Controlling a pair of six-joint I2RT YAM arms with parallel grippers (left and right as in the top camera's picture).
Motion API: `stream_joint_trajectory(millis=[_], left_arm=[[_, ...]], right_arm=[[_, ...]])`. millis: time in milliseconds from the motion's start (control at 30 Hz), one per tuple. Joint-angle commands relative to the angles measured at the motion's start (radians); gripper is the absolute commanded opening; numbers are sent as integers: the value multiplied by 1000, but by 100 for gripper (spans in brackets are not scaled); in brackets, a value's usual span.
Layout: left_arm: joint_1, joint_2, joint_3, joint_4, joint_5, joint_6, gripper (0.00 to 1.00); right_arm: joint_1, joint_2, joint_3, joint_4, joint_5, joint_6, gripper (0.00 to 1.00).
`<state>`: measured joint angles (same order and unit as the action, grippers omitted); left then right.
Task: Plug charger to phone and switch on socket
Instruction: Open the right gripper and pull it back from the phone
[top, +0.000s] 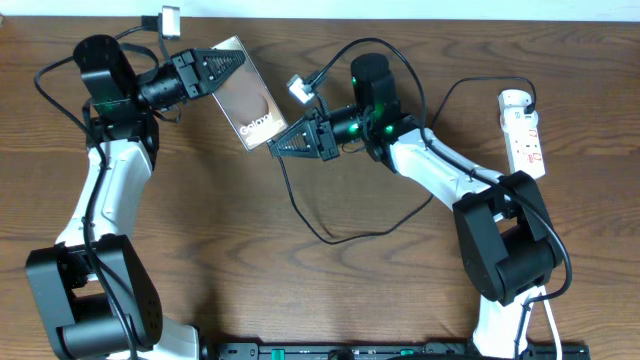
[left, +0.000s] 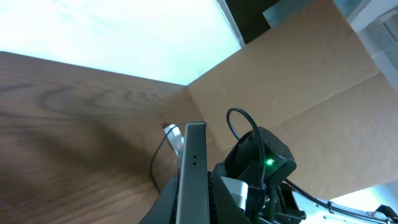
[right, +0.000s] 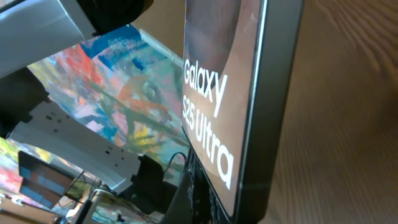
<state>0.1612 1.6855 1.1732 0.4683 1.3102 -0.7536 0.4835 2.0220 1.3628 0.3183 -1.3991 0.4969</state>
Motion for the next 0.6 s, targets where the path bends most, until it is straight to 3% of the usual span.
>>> stream_joint_trajectory(millis=[0, 367, 400, 433, 500, 533, 567], left_arm=[[-43, -14, -13, -17, 118, 43, 7], [-43, -14, -13, -17, 117, 39, 7], [-43, -14, -13, -17, 117, 38, 8], [-43, -14, -13, -17, 117, 35, 8], [-43, -14, -13, -17, 117, 35, 7], [-43, -14, -13, -17, 117, 35, 7], [-43, -14, -13, -17, 117, 35, 7]], right_arm=[[-21, -21, 43, 39, 115, 8, 1], [-28, -21, 43, 38, 114, 23, 2], [-31, -21, 43, 38, 114, 23, 9], [-32, -21, 43, 38, 114, 23, 27], [-32, -21, 43, 38, 109, 23, 83], [-32, -21, 43, 38, 106, 22, 96], [-32, -21, 43, 38, 105, 22, 99]])
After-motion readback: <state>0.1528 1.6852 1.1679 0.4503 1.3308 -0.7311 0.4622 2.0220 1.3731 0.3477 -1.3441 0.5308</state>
